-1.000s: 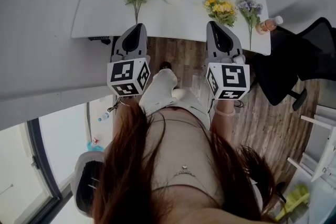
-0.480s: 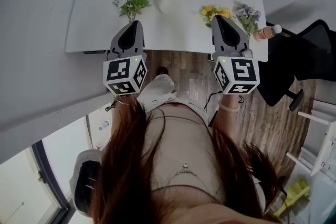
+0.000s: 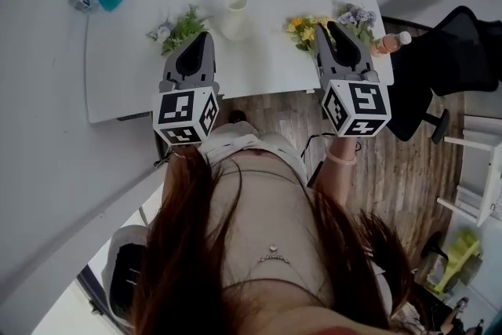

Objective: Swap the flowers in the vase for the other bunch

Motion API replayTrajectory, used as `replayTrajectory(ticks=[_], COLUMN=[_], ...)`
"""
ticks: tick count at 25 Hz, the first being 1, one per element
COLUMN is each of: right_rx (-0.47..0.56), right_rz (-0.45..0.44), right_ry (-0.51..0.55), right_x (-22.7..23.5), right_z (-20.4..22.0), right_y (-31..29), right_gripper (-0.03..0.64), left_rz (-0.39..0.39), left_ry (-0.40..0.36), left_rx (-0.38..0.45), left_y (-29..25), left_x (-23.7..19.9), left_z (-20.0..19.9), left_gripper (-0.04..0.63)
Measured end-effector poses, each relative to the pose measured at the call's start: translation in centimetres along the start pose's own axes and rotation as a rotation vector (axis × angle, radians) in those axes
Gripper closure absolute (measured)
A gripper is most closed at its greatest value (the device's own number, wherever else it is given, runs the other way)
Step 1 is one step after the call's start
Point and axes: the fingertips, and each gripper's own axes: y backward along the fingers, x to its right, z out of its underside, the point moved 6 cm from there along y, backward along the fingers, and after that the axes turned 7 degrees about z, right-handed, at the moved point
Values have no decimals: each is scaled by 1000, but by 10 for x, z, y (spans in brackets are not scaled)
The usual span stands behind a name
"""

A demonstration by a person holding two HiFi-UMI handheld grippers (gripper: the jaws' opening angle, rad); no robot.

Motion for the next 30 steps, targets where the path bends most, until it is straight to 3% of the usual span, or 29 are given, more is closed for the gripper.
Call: replayTrajectory(ticks=[5,12,21,30], right_rx=[-58,-158,-331,-468], right_rz=[87,146,67,-30], right_ry=[-19,-44,-130,-200], right_x=[10,48,96,114], right_z=[18,44,89,139], right_y=[3,9,-16,-42], right_gripper=[515,481,424,379], left_rz=[75,106,90,23], left_ry=[0,2,28,39], left_rx=[-21,-40,-37,-88], left_y=[-25,-49,-81,-104], left_x=[-6,8,34,47], left_z=[1,1,-2,12], left_gripper=[591,591,591,591])
